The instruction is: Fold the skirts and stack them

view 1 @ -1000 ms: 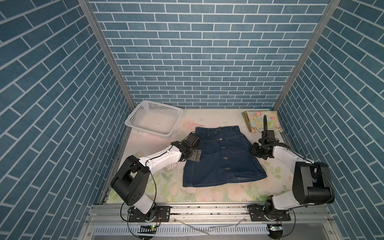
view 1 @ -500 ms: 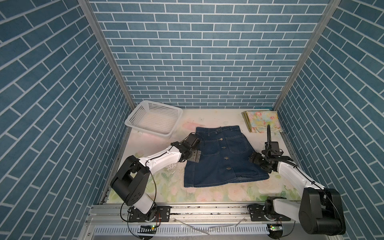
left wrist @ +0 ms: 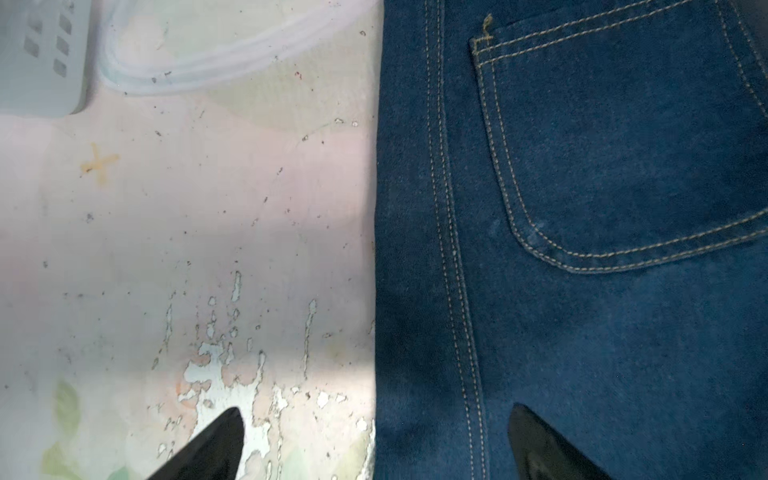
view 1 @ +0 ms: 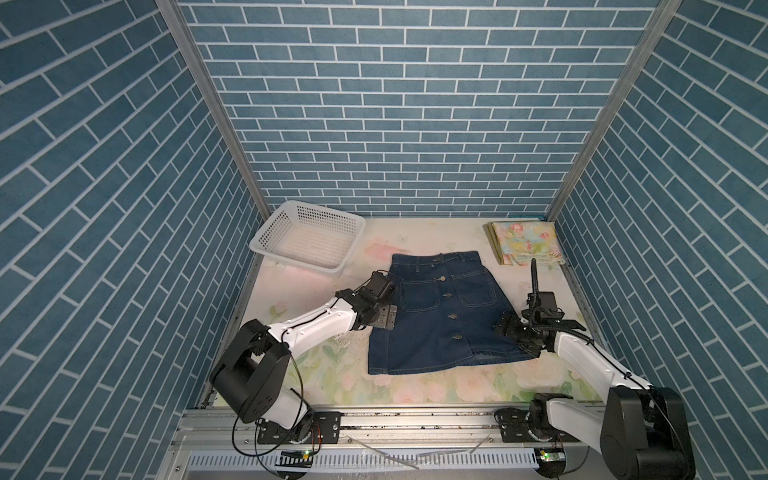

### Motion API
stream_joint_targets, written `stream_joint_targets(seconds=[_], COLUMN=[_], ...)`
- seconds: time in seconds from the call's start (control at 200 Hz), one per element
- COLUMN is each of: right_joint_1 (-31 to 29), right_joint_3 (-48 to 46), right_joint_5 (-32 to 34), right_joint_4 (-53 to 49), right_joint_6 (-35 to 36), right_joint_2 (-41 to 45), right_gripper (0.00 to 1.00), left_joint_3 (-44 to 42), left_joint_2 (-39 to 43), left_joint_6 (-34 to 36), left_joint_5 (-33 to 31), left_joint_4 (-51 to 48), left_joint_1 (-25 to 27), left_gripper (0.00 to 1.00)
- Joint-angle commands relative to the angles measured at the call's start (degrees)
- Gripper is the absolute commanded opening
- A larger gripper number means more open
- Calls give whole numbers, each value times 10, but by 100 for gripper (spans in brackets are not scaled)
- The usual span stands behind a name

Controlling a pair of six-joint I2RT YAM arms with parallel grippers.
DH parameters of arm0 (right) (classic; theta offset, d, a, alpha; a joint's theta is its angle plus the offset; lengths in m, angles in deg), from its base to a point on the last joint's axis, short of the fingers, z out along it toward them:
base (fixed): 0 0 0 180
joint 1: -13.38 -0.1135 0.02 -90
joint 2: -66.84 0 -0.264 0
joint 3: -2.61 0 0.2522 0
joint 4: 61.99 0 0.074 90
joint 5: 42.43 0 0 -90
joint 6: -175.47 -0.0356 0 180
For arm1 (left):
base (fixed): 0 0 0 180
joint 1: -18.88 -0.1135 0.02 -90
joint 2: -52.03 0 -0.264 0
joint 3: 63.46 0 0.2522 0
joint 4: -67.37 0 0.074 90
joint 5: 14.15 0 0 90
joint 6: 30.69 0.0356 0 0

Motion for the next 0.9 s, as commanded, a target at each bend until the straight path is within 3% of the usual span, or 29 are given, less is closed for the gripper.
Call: stream_joint_targets(seconds=[0.0, 0.3, 0.725, 0.765, 0.785, 0.825, 0.855, 0.865, 0.87, 0.88, 0.895], right_joint_1=[-14, -24, 0, 0, 0, 0, -1, -1, -1, -1, -1], right_joint_3=[-15, 57, 27, 28, 28, 30, 33, 34, 36, 36, 38], right_joint_5=[15, 128, 83, 77, 72, 70, 70, 70, 70, 70, 70], right_joint_4=[-28, -109, -55, -52, -50, -44, -45, -45, -47, -47, -48], right_joint_6=[-18, -3, -18, -15, -12, -2, 1, 1, 2, 3, 6], right_joint_2=[3, 34, -44, -48, -50, -50, -48, -48, -47, -45, -42], right_gripper=[99, 99, 98, 86, 75, 45, 16, 13, 6, 0, 0], left_joint_3=[-19, -58, -108, -110, -111, -111, -111, -111, -111, -111, -111], left_joint_2=[15, 15, 4, 6, 7, 7, 7, 7, 7, 6, 7], left_joint_6=[-12, -28, -45, -45, -45, -44, -44, -44, -44, -44, -45], left_joint_5=[-4, 13, 62, 63, 63, 65, 65, 66, 66, 68, 68], left_joint_4=[-6, 14, 71, 74, 76, 77, 78, 78, 79, 80, 80], left_joint_1=[-4, -10, -10, -10, -10, -10, -10, -10, -10, -10, -10], left_gripper=[100, 100, 99, 99, 99, 99, 99, 99, 99, 99, 99])
